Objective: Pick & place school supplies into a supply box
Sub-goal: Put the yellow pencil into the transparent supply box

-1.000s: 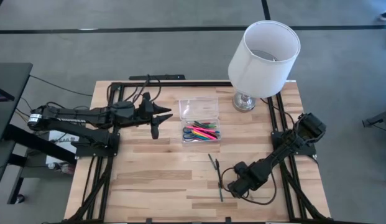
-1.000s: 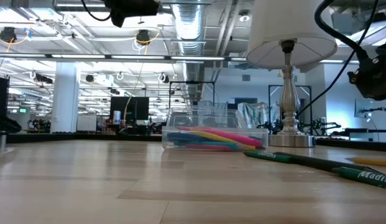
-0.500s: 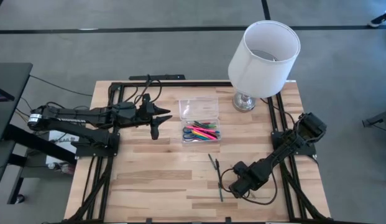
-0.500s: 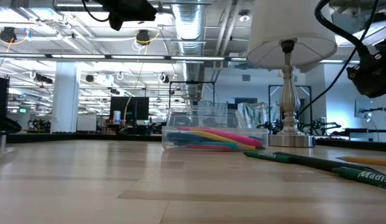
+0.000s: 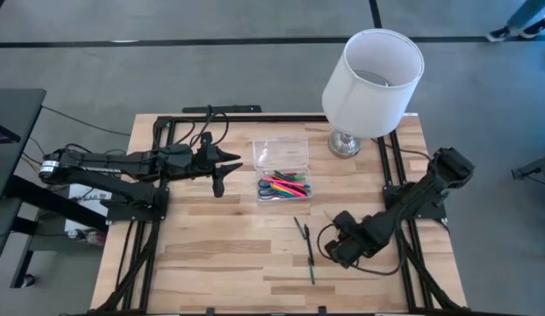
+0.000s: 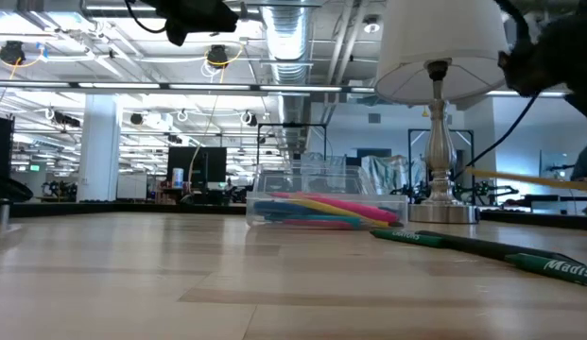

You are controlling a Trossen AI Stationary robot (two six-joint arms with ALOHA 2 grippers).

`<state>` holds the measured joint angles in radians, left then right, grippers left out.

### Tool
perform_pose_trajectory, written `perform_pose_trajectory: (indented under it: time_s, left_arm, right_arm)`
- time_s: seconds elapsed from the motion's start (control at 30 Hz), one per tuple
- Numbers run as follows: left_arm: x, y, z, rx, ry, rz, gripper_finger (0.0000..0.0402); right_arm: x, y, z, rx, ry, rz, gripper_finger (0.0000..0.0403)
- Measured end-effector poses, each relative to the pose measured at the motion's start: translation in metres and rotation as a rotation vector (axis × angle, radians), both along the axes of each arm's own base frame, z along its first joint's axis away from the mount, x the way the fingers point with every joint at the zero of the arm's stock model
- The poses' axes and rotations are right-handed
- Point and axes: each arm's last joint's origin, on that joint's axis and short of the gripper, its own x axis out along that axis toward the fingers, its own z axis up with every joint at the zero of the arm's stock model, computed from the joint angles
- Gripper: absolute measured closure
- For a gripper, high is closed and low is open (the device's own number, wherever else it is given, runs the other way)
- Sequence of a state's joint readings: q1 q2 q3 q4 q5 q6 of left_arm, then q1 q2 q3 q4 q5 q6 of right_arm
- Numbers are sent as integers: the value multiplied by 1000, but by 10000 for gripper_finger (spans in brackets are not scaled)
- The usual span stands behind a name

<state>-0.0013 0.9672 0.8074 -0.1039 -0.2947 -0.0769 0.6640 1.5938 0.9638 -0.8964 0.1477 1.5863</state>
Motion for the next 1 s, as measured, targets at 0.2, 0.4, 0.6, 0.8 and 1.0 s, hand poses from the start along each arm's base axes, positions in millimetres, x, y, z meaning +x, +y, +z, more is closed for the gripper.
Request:
perform_pose_trajectory:
  time_s: [0.2,0.4,0.6,0.8,1.0]
  left_arm:
    - [0,0,0,1,4,0,307]
    - [0,0,0,0,4,-2,307]
    - [0,0,0,-22,-3,-5,307]
    - [0,-2,0,-73,-12,-45,307]
    - [1,-8,0,-85,-12,-106,307]
  right_arm:
    - [2,-18,20,-97,-99,117,403]
    - [22,-59,35,-218,-146,297,403]
    - [56,-110,44,-281,-253,483,403]
    - [78,-157,46,-303,-349,600,403]
    - [101,-188,39,-296,-463,633,403]
